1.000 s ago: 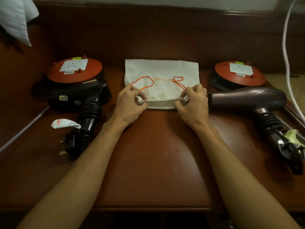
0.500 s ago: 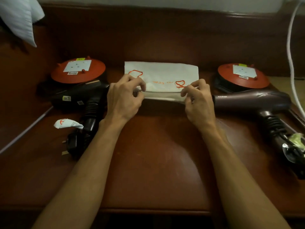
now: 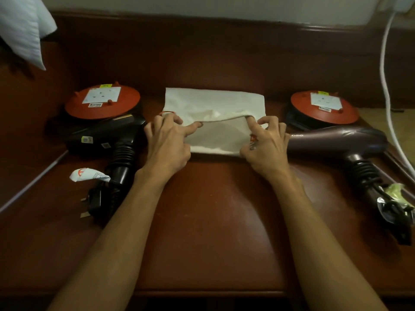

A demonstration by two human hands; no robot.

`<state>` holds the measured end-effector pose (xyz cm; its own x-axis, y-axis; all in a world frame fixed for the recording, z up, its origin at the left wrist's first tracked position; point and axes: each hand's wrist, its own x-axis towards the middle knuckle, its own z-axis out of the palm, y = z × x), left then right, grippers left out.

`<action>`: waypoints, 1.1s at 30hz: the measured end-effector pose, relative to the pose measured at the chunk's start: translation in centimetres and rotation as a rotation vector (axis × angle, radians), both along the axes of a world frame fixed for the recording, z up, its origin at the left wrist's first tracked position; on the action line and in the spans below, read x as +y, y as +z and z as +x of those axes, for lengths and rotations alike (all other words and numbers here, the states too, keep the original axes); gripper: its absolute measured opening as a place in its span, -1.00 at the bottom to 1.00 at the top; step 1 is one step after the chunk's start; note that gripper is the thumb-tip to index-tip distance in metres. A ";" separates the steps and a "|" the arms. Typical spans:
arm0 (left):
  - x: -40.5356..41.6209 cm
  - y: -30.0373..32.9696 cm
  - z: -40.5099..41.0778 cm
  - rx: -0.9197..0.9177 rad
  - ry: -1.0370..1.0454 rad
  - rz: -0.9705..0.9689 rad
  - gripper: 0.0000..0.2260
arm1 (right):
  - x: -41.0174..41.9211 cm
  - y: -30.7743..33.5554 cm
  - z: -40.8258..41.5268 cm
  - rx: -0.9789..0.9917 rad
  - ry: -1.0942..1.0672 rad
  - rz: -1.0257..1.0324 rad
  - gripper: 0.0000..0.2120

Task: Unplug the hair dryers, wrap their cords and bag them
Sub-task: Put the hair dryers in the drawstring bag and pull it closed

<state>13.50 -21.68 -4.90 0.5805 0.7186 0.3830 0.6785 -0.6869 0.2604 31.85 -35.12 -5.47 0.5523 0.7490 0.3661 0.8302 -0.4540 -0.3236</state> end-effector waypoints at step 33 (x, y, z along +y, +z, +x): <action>1.9 1.8 -3.2 -0.274 0.363 0.001 -0.69 | -2.1 1.1 1.9 -0.042 -0.274 0.135 -0.73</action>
<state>10.28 -19.76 -3.11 0.1683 0.8564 0.4882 0.7812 -0.4179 0.4638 33.73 -37.23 -4.34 0.7095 0.5174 0.4785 0.6965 -0.6183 -0.3642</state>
